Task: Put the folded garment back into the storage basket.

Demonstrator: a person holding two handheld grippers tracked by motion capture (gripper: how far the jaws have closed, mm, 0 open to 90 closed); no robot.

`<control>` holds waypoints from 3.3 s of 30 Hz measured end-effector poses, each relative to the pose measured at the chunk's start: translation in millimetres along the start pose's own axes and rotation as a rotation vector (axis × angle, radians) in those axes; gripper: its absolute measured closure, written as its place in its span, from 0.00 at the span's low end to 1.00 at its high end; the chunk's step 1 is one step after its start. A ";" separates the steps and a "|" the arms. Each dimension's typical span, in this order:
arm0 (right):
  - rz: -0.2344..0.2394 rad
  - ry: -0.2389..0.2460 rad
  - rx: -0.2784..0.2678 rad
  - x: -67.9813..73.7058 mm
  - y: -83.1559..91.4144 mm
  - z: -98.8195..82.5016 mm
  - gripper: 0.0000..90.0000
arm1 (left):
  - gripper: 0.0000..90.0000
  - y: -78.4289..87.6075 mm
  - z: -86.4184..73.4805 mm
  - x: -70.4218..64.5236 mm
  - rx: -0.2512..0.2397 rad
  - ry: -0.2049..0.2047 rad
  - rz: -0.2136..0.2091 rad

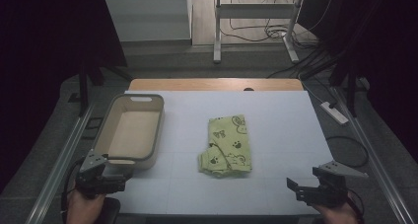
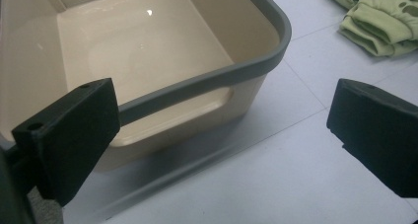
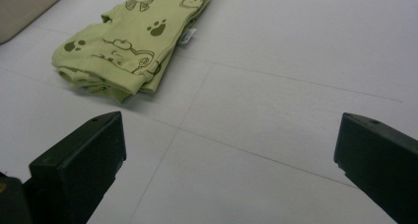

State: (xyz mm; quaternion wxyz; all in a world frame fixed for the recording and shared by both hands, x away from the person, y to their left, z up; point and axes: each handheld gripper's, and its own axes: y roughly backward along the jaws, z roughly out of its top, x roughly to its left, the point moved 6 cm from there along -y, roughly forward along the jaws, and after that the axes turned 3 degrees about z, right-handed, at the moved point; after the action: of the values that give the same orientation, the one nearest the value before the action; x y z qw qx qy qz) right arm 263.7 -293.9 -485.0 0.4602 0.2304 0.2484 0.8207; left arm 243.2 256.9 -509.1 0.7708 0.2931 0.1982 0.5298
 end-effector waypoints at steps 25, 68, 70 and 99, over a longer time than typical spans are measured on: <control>0.036 0.037 0.028 4.9 -4.4 0.8 0.00 | 0.00 0.0 -1.9 -0.2 0.024 0.004 -0.037; 0.174 0.151 0.038 23.9 -14.5 16.4 0.00 | 0.00 -23.0 24.8 -8.0 0.022 -0.042 -0.167; 0.183 0.155 0.046 25.2 -15.6 16.9 0.00 | 0.00 -24.5 26.7 -8.8 0.023 -0.047 -0.169; 0.285 0.222 0.050 52.3 -38.2 35.0 0.00 | 0.00 -49.0 58.7 -21.1 0.020 -0.109 -0.210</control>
State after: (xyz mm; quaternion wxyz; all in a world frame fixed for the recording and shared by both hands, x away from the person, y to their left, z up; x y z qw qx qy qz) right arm 284.8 -224.2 -473.9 0.3029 0.1829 0.2828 0.8915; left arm 306.1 209.9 -497.6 0.8286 0.3069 0.1907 0.4275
